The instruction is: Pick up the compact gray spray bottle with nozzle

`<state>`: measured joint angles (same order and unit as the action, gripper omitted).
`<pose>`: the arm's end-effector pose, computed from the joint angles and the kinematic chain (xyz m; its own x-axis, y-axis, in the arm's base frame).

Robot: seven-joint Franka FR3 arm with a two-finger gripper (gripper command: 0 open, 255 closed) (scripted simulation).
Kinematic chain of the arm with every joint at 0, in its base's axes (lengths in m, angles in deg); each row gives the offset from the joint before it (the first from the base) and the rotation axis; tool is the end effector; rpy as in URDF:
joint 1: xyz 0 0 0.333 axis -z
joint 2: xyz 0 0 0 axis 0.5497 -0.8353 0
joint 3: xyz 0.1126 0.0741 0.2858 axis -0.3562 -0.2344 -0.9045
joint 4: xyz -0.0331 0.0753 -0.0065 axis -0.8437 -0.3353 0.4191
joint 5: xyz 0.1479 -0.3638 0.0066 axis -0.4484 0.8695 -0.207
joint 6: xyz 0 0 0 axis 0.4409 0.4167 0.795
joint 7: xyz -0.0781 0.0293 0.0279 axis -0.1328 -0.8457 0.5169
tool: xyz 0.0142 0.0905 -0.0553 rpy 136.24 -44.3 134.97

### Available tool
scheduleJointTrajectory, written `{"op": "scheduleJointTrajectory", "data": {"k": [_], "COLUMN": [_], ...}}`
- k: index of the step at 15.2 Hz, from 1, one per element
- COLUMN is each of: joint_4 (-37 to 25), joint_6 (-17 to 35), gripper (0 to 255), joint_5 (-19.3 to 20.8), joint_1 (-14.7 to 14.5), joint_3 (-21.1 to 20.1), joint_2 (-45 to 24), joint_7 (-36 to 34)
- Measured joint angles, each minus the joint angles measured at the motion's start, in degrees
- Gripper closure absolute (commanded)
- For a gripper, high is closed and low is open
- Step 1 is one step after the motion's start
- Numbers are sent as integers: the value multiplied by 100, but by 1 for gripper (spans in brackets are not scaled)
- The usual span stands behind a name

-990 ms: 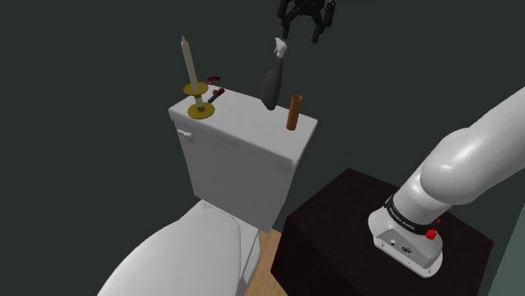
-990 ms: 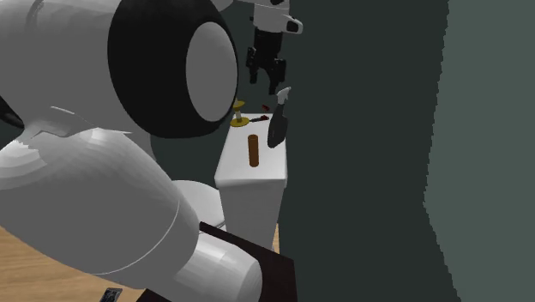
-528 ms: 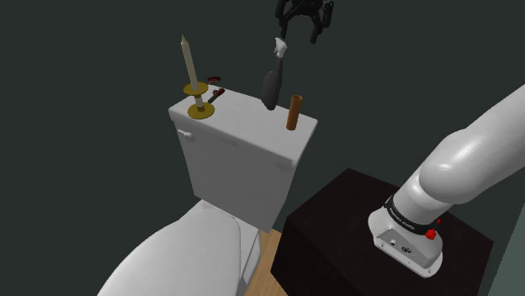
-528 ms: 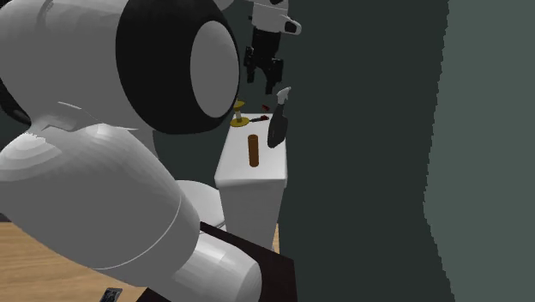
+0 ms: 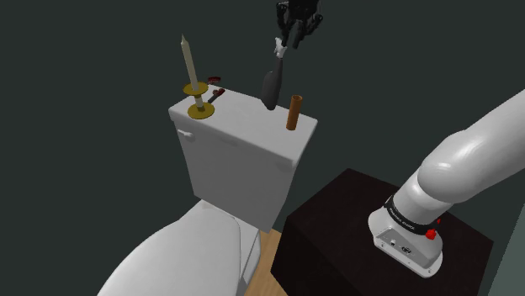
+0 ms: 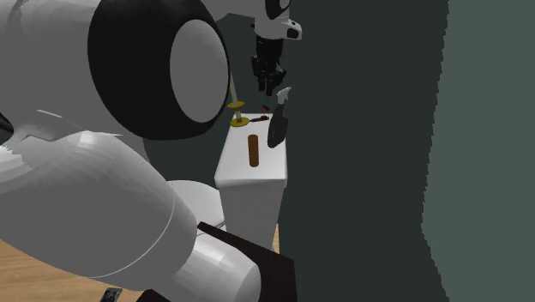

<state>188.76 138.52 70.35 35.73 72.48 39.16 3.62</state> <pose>0.4897 0.0604 0.6256 0.8973 -0.4397 0.0375 -0.4274 -0.8871 -0.1744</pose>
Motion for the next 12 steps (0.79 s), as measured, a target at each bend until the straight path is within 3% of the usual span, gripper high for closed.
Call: {"op": "scheduleJointTrajectory", "data": {"k": [7, 8, 12], "joint_4": [408, 408, 49], "joint_6": [884, 901, 283], "gripper": [255, 0, 0], "joint_5": [-13, -11, 137], "joint_1": [-28, -26, 7], "joint_3": [-76, -73, -135], "joint_2": [155, 153, -33], "joint_7": [-7, -5, -150]}}
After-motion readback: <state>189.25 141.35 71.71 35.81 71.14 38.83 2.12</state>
